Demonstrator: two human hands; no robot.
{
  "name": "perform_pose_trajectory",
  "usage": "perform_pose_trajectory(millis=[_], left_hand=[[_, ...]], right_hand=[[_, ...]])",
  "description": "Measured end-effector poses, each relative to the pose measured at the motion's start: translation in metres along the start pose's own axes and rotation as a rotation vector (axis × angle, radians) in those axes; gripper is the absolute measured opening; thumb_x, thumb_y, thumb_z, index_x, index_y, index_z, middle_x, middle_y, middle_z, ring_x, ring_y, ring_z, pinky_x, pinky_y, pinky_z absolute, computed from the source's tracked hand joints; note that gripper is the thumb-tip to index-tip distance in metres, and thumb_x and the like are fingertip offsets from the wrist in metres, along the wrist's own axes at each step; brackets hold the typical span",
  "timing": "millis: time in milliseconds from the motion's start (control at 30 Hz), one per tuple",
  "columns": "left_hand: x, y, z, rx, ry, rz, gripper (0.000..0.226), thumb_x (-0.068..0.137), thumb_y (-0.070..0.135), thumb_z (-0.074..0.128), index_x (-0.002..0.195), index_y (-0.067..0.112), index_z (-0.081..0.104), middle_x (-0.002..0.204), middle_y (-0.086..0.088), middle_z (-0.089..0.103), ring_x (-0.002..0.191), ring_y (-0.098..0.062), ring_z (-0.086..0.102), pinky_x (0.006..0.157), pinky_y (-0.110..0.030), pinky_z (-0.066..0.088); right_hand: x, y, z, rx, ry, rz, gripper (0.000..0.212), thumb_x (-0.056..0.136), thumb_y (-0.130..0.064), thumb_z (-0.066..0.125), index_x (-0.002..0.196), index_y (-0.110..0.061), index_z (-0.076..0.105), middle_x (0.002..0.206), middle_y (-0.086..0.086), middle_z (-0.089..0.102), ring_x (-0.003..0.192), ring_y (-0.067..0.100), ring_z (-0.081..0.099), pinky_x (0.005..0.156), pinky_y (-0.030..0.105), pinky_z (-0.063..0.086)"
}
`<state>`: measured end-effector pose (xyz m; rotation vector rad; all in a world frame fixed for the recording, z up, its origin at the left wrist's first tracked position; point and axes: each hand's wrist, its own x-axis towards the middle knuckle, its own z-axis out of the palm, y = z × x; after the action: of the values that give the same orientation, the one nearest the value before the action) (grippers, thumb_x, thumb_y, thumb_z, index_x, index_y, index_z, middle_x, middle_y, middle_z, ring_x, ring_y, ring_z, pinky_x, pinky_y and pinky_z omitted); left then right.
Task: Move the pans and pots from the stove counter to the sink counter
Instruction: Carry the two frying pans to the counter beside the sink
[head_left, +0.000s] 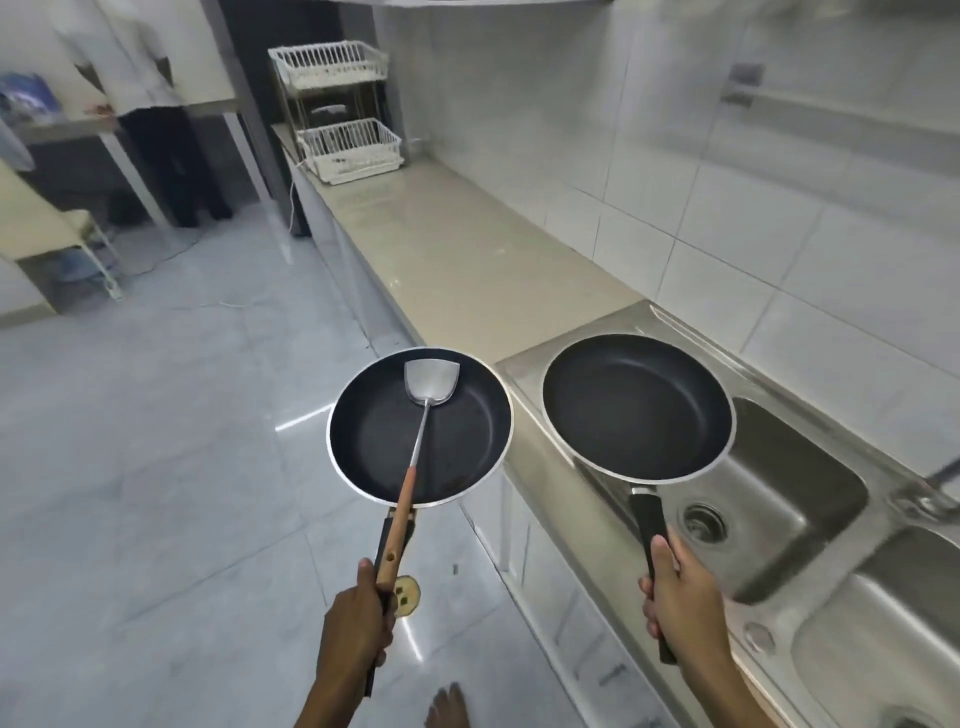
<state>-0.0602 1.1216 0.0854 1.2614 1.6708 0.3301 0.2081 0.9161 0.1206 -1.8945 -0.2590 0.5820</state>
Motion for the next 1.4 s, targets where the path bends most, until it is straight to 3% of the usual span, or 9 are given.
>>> perform_pose_trajectory(millis=[267,400,867,967,1100,1167,1200,1333,1400], left_hand=[[0.166,0.132,-0.02,0.057,-0.094,0.074,0.077,0.106,0.054,0.025,0.054,0.01,0.06,0.041,-0.004,0.056,0.044,-0.025,0.051,0.046,-0.028,0.04],[0.252,0.192,-0.016,0.057,-0.142,0.138,0.077,0.106,0.053,0.026,0.053,0.01,0.061,0.041,-0.004,0.055,0.039,-0.023,0.048,0.044,-0.027,0.039],[0.539,0.428,0.04,0.27,-0.284,0.142,0.077,0.104,0.057,0.027,0.055,0.008,0.061,0.04,-0.003,0.055,0.04,-0.023,0.048,0.043,-0.026,0.036],[0.587,0.472,0.057,0.398,-0.332,0.212,0.073,0.104,0.054,0.029,0.056,0.009,0.06,0.04,-0.006,0.057,0.038,-0.024,0.05,0.043,-0.027,0.037],[0.649,0.53,0.086,0.795,-0.412,0.635,0.014,0.105,0.026,0.044,0.103,0.026,0.057,0.072,-0.011,0.071,0.058,-0.029,0.063,0.065,-0.038,0.053],[0.685,0.556,0.105,0.887,-0.463,0.709,0.038,0.104,0.026,0.043,0.14,0.013,0.046,0.105,-0.018,0.075,0.088,-0.037,0.069,0.082,-0.04,0.052],[0.705,0.57,0.112,0.924,-0.503,0.687,0.044,0.104,0.028,0.041,0.142,0.005,0.043,0.107,-0.021,0.074,0.094,-0.041,0.069,0.085,-0.042,0.053],[0.753,0.621,0.129,0.804,-0.604,0.639,0.078,0.087,0.055,0.017,0.109,0.001,0.069,0.076,-0.021,0.075,0.078,-0.041,0.071,0.082,-0.048,0.055],[0.767,0.64,0.136,0.761,-0.644,0.63,0.075,0.097,0.052,0.017,0.091,0.004,0.074,0.065,-0.018,0.074,0.07,-0.037,0.071,0.081,-0.049,0.057]], right_hand=[[0.087,-0.073,0.133,0.064,0.137,0.056,0.028,0.106,-0.028,0.046,0.127,-0.044,0.057,0.057,0.008,0.05,0.038,0.019,0.037,0.038,0.027,0.035],[0.148,-0.094,0.191,0.051,0.195,0.069,0.024,0.106,-0.028,0.045,0.117,-0.036,0.065,0.052,0.005,0.051,0.037,0.021,0.039,0.041,0.03,0.038],[0.37,-0.181,0.392,0.103,0.449,0.24,0.031,0.106,-0.029,0.046,0.133,-0.026,0.061,0.056,0.011,0.054,0.037,0.02,0.041,0.037,0.027,0.039],[0.399,-0.2,0.424,0.16,0.524,0.259,0.032,0.105,-0.032,0.047,0.135,-0.034,0.06,0.054,0.009,0.053,0.036,0.02,0.04,0.037,0.025,0.038],[0.442,-0.215,0.467,0.169,0.638,0.303,0.033,0.106,-0.03,0.046,0.135,-0.037,0.059,0.053,0.007,0.052,0.036,0.019,0.039,0.036,0.026,0.037],[0.463,-0.225,0.49,0.167,0.691,0.314,0.032,0.106,-0.03,0.046,0.134,-0.037,0.059,0.054,0.006,0.053,0.036,0.019,0.041,0.037,0.026,0.039],[0.472,-0.231,0.504,0.173,0.728,0.33,0.031,0.106,-0.03,0.046,0.133,-0.038,0.06,0.053,0.005,0.053,0.037,0.019,0.041,0.037,0.027,0.039],[0.502,-0.253,0.543,0.229,0.861,0.366,0.028,0.105,-0.033,0.047,0.126,-0.039,0.063,0.049,0.002,0.053,0.036,0.019,0.041,0.036,0.026,0.039],[0.519,-0.261,0.557,0.243,0.886,0.393,0.027,0.104,-0.034,0.047,0.126,-0.038,0.064,0.049,0.001,0.052,0.036,0.019,0.04,0.037,0.026,0.038]])
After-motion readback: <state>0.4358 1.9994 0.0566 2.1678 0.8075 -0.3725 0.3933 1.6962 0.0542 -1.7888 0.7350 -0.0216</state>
